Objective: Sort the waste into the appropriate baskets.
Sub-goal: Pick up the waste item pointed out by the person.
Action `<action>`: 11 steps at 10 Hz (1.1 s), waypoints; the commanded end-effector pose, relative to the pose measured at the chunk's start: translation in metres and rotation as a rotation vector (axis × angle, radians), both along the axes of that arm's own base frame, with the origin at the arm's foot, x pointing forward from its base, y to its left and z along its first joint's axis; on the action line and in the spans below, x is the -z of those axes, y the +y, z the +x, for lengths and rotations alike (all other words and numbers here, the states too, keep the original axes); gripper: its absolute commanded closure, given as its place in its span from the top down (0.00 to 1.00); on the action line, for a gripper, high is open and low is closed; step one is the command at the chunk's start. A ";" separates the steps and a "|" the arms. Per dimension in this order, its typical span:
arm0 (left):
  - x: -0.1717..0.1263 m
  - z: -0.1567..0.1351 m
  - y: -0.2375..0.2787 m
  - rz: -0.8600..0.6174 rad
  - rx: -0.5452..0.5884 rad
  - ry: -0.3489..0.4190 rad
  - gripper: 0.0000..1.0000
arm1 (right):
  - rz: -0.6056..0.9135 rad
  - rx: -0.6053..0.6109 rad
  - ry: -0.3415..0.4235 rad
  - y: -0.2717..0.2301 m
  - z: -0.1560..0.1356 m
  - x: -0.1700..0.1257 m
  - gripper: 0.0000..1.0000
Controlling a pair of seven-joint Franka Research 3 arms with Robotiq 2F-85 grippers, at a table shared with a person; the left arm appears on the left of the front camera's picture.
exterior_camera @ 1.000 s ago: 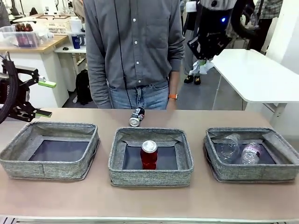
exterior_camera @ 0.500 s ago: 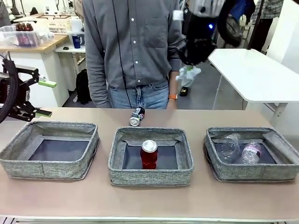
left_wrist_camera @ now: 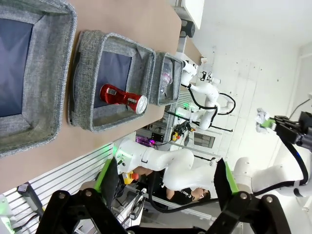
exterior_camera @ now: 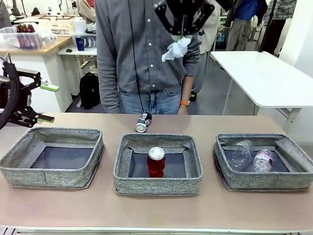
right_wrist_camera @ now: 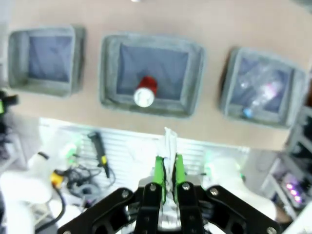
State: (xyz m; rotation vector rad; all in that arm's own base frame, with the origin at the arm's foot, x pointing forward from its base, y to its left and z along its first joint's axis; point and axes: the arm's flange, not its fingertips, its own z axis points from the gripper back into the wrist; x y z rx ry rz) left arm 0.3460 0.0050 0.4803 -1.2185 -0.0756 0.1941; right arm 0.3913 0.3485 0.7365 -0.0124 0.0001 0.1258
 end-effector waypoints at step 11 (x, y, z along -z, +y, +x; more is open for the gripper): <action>-0.001 0.000 0.002 -0.005 0.008 -0.003 1.00 | 0.003 -0.025 -0.006 0.019 0.000 -0.007 0.08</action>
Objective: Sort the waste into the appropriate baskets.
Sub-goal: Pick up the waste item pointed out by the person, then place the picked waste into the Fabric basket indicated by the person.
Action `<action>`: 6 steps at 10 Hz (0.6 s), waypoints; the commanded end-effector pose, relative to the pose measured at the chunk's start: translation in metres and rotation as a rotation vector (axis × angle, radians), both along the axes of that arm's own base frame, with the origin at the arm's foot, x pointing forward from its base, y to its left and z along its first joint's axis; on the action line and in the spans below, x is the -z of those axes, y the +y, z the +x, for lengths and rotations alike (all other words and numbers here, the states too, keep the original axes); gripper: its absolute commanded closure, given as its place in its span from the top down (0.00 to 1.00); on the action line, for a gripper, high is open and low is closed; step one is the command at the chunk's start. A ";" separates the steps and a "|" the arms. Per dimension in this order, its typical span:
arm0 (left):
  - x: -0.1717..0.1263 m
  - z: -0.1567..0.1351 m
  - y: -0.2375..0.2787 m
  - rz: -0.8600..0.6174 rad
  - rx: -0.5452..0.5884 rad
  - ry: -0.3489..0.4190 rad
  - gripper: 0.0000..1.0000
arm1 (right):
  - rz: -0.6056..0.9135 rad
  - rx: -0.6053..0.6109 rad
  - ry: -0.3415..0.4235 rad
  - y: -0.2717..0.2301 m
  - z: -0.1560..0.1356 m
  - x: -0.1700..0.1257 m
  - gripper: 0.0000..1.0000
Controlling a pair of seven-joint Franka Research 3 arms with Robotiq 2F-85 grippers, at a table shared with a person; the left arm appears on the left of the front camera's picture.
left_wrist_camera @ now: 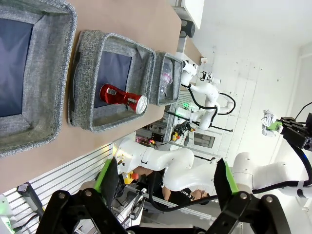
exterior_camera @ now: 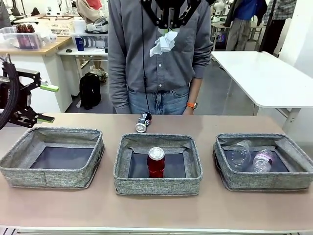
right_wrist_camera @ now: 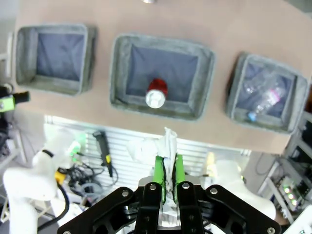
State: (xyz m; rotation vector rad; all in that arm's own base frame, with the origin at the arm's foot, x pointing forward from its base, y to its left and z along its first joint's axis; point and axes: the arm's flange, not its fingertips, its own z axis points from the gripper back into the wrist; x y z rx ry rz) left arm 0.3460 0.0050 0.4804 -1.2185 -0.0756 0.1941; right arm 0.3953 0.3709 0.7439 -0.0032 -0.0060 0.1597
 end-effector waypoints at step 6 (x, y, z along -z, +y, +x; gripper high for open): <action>-0.001 0.000 0.001 -0.005 0.008 -0.003 1.00 | -0.006 0.009 0.000 -0.004 -0.003 0.000 0.08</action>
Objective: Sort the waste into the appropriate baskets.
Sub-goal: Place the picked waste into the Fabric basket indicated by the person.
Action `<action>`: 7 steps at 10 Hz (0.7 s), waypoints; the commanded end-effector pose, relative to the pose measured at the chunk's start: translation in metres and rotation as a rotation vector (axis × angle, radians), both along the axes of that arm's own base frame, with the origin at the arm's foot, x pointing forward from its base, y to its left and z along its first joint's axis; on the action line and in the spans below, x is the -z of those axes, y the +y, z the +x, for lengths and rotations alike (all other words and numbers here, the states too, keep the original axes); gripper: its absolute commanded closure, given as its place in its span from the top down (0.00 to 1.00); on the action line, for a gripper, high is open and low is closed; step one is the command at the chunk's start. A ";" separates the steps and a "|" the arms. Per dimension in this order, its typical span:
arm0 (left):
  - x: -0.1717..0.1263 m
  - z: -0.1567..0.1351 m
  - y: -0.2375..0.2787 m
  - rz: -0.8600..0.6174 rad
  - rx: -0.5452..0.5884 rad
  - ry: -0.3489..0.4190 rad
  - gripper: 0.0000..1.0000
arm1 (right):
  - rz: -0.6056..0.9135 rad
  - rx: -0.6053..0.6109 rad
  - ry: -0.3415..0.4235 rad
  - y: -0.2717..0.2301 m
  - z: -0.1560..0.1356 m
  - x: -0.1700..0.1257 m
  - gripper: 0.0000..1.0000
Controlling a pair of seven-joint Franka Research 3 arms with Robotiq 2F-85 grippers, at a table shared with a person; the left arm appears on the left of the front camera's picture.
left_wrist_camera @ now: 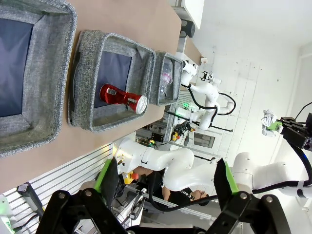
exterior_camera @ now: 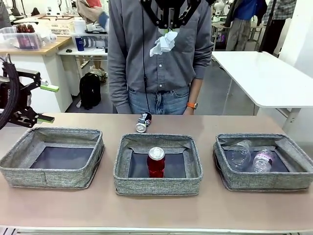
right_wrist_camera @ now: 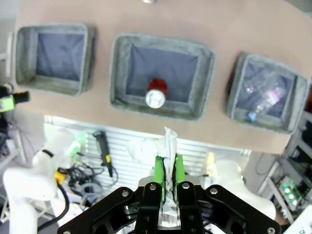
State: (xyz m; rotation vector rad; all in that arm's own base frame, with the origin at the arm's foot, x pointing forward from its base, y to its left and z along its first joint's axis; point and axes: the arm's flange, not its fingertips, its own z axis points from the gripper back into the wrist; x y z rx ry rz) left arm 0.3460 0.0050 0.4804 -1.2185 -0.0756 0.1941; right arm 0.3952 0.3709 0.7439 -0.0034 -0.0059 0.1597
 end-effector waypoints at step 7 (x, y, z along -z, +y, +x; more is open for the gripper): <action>-0.001 0.000 0.001 -0.005 0.008 -0.003 1.00 | -0.006 0.009 -0.001 -0.004 -0.003 0.000 0.08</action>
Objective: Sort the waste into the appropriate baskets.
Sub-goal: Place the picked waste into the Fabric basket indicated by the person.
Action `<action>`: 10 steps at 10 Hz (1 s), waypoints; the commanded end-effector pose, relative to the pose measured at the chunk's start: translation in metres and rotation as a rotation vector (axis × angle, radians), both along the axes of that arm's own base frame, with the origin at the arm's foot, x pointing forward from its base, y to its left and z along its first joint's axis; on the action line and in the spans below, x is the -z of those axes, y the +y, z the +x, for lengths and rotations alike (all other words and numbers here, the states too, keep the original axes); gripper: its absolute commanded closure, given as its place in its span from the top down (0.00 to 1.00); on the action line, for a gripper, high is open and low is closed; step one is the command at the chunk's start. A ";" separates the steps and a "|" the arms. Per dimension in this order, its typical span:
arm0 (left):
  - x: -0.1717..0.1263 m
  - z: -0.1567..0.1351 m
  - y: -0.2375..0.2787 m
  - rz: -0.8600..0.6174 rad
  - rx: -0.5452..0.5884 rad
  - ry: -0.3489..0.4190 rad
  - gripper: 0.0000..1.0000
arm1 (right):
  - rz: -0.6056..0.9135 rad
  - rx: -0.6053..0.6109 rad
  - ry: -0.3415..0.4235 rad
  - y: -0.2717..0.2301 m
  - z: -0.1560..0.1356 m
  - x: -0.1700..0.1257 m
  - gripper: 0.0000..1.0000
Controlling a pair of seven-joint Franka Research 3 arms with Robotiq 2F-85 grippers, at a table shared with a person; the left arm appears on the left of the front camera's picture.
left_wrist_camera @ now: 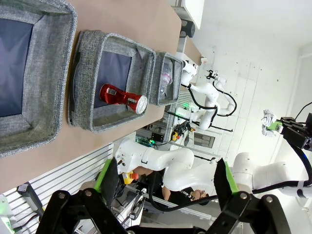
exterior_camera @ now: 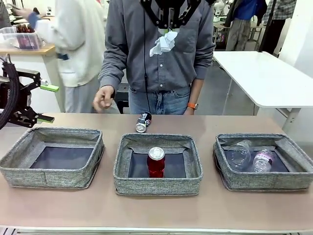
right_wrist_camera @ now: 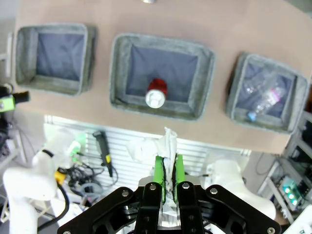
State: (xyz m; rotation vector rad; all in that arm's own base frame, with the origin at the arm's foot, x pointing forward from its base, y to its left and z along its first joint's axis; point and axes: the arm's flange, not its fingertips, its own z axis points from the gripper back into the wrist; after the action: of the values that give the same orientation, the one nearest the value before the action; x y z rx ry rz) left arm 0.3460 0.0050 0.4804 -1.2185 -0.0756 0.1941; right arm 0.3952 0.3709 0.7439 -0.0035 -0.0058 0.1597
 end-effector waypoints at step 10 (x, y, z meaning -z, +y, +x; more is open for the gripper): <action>0.000 0.000 0.062 0.024 -0.051 0.023 1.00 | 0.027 -0.235 -0.054 0.050 0.000 0.046 0.08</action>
State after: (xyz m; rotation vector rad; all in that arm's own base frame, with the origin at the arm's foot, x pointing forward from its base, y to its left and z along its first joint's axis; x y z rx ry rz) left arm 0.3469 0.0402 0.4775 -1.2026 -0.0909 0.2463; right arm 0.3975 0.4172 0.7068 0.0256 -0.0235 0.3543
